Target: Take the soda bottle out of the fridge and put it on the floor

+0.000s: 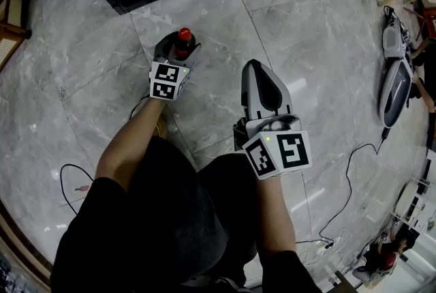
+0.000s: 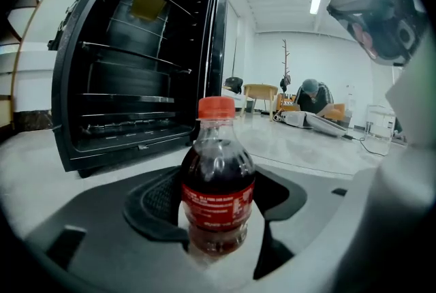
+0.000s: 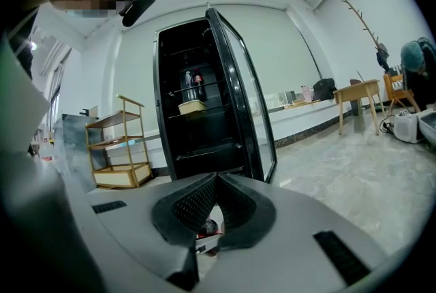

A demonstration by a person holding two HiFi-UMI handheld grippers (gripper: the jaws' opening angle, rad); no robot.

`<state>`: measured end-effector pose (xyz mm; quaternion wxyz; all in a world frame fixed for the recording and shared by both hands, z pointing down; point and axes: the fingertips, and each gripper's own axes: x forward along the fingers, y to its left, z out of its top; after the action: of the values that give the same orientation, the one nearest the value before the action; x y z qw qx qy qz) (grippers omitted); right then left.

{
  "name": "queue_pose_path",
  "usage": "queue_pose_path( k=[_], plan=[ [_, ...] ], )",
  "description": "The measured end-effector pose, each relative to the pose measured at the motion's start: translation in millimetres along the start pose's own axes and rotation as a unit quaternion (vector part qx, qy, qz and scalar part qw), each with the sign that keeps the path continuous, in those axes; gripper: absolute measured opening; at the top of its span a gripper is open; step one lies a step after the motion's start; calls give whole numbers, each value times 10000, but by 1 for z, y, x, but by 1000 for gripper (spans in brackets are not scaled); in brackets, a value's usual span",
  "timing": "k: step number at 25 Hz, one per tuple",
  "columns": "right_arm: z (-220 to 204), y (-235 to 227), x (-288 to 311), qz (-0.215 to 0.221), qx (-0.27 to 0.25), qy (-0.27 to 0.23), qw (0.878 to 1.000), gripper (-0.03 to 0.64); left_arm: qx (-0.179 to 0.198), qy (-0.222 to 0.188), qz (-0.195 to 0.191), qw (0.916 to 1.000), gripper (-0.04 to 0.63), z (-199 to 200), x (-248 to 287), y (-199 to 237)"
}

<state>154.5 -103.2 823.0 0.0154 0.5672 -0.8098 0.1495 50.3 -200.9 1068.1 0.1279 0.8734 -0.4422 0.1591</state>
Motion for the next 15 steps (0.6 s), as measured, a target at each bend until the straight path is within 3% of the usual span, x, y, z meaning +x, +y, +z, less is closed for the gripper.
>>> queue_pose_path(
  k=[15],
  plan=[
    [-4, -5, 4, -39, 97, 76, 9999, 20, 119, -176, 10, 9998, 307, -6, -6, -3]
  ],
)
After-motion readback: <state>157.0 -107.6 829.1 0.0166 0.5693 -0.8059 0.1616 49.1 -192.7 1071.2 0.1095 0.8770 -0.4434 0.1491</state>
